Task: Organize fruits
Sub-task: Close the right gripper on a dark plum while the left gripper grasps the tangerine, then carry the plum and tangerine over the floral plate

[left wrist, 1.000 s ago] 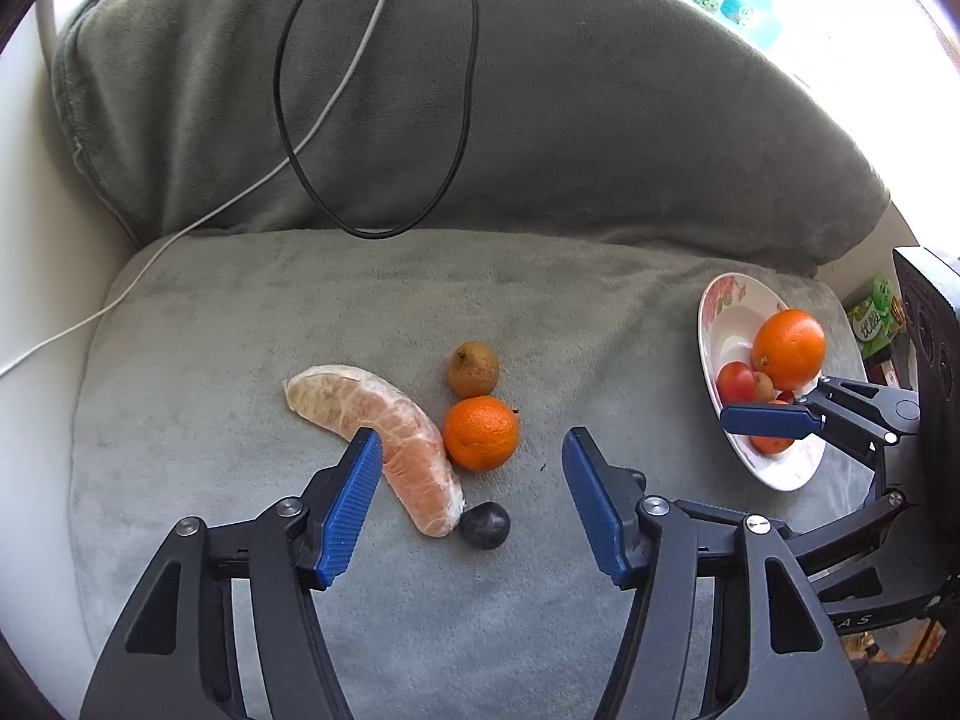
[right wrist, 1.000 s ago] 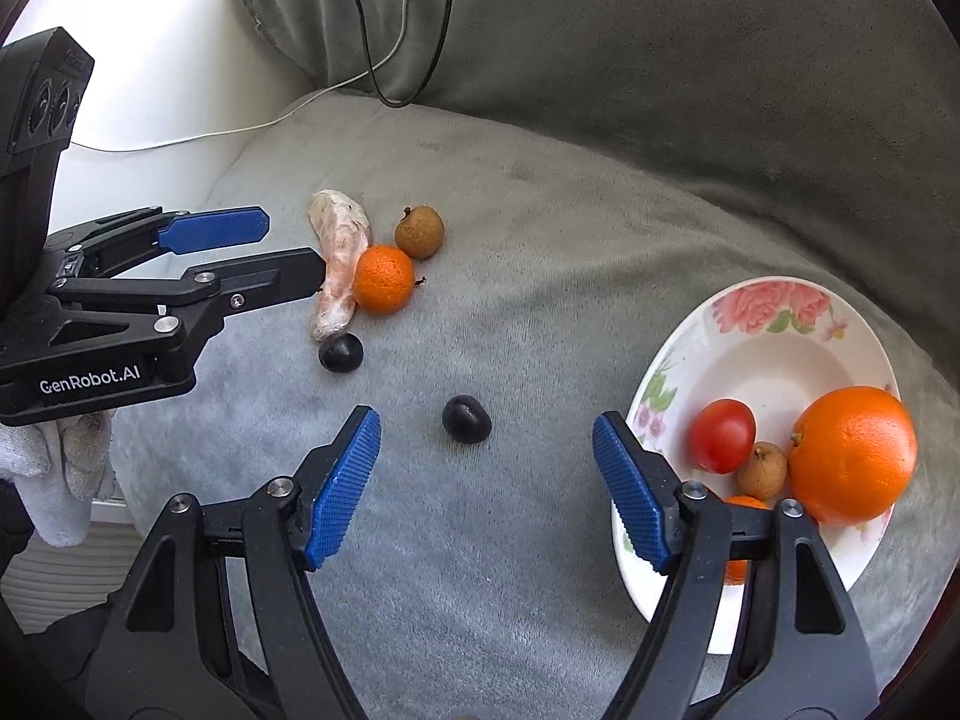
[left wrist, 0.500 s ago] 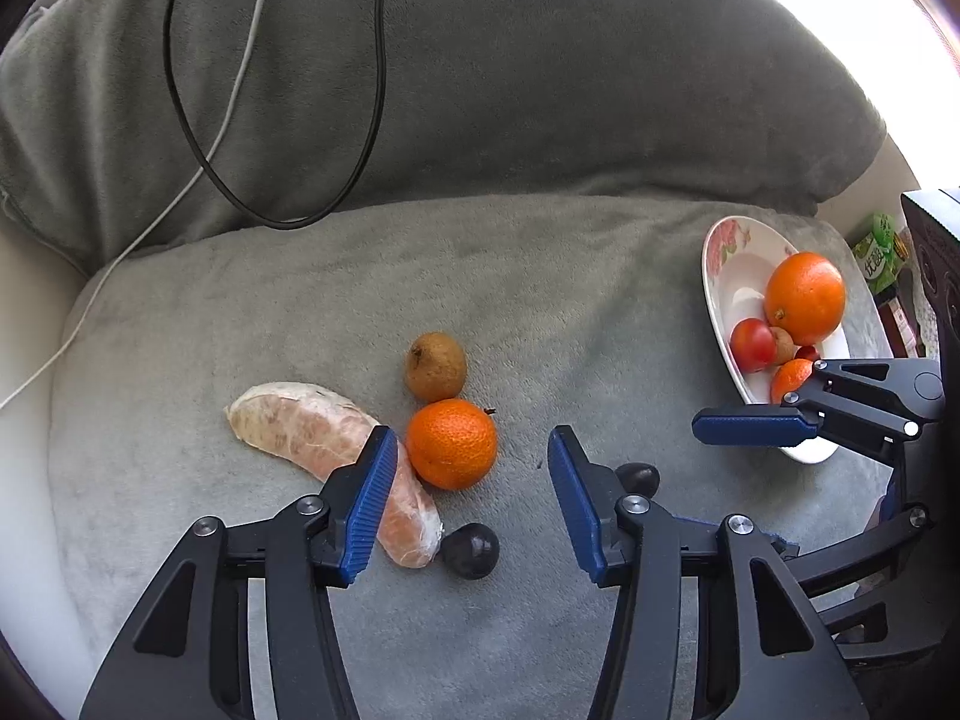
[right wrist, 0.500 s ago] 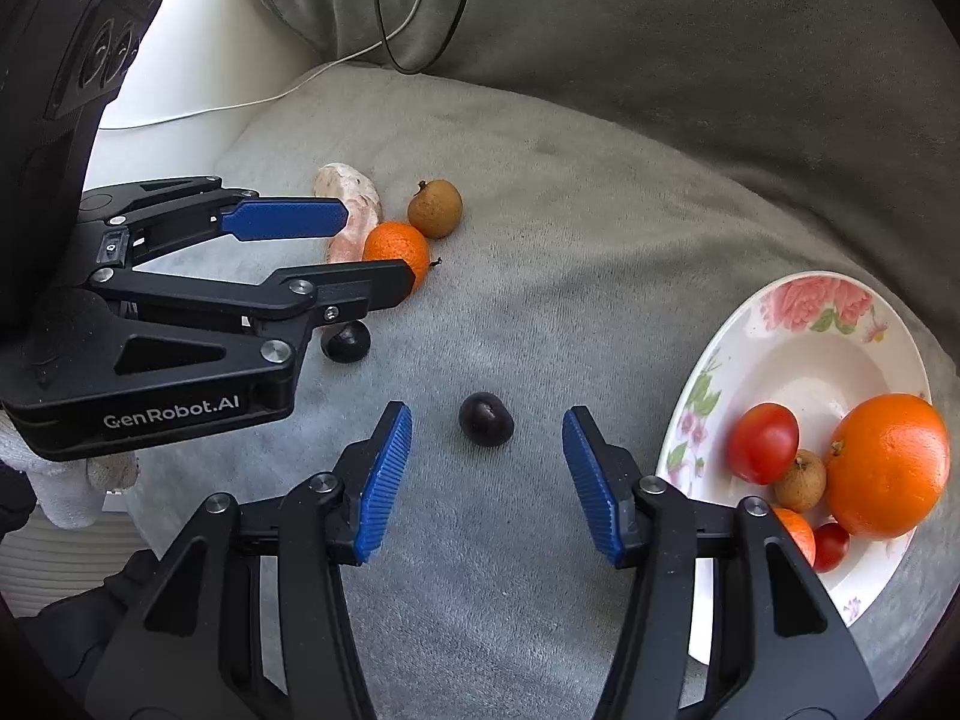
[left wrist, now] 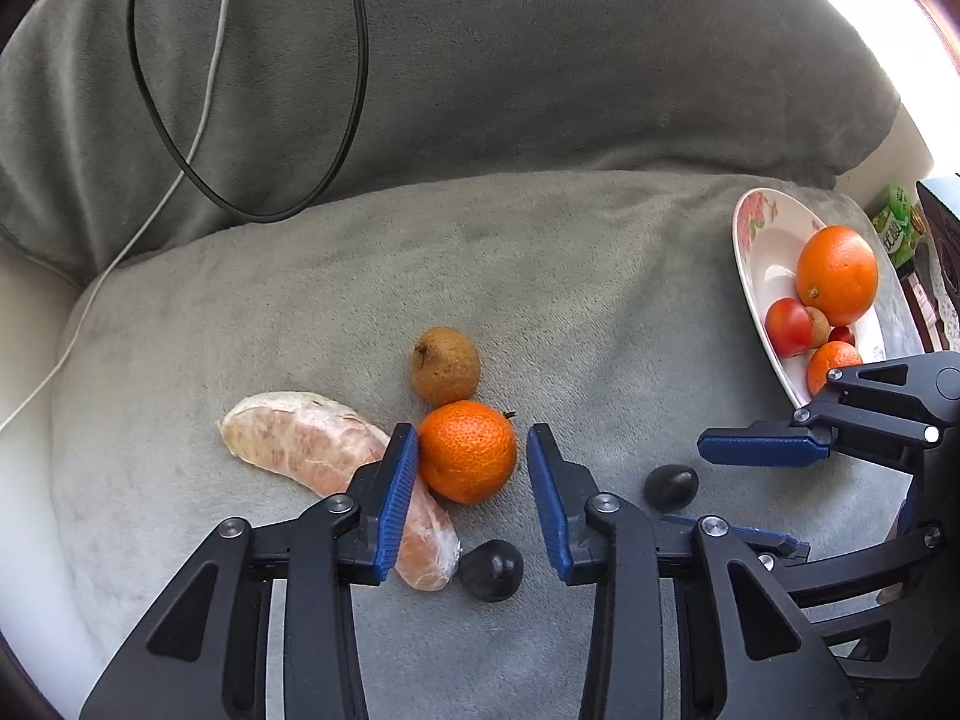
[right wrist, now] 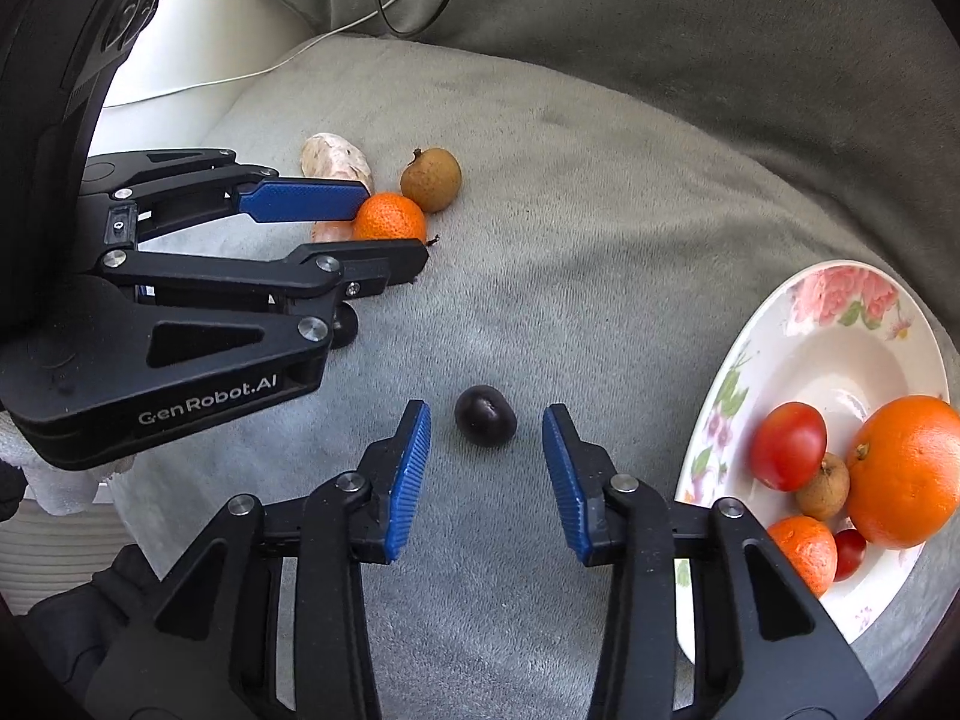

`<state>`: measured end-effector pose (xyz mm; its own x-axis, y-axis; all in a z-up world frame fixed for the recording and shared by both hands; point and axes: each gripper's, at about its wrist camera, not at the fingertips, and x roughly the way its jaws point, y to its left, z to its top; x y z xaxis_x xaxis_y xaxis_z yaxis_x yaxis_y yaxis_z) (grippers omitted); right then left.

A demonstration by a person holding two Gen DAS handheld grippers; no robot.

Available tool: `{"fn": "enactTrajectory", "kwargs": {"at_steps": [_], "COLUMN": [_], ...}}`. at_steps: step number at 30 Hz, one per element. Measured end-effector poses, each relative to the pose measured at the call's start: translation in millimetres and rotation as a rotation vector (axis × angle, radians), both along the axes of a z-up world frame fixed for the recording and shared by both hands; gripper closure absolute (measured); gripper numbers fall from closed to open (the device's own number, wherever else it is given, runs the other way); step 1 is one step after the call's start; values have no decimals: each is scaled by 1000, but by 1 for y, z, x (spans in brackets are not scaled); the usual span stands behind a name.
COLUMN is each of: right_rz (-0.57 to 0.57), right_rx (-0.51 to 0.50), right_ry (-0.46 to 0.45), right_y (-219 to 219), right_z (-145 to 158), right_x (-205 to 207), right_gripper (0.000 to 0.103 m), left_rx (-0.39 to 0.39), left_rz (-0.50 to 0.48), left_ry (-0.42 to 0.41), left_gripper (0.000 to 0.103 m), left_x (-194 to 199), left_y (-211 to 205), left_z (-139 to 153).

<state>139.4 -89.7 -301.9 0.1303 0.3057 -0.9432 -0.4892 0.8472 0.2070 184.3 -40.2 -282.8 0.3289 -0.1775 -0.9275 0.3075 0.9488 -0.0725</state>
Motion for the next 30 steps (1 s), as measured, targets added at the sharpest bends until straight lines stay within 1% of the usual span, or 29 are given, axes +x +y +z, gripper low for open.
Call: {"fn": "enactTrajectory", "kwargs": {"at_steps": [1, 3, 4, 8, 13, 20, 26, 30], "right_rz": [0, 0, 0, 3, 9, -3, -18, -37], "right_rx": [-1, -10, -14, -6, -7, 4, 19, 33], "right_ry": [0, 1, 5, 10, 3, -16, -41, -59], "right_y": [0, 1, 3, 4, 4, -2, -11, -23], "right_z": [-1, -2, -5, -7, -4, 7, 21, 34], "right_x": [0, 1, 2, 2, 2, -1, -4, -10], "right_gripper": [65, 71, 76, 80, 81, 81, 81, 81], "left_rx": [0, -2, 0, -9, -20, -44, -68, -86], "left_rz": [0, -9, -15, -14, -5, 10, 21, 22], "left_ry": [-1, -7, -11, -17, -17, -21, -44, -66], "left_gripper": [71, 71, 72, 72, 72, 73, 73, 73], "left_x": [1, 1, 0, -2, -6, -10, -16, -22], "left_y": [0, 0, 0, 3, 10, 17, 23, 22], "left_z": [0, -1, -1, -1, 2, 9, 24, 39]}}
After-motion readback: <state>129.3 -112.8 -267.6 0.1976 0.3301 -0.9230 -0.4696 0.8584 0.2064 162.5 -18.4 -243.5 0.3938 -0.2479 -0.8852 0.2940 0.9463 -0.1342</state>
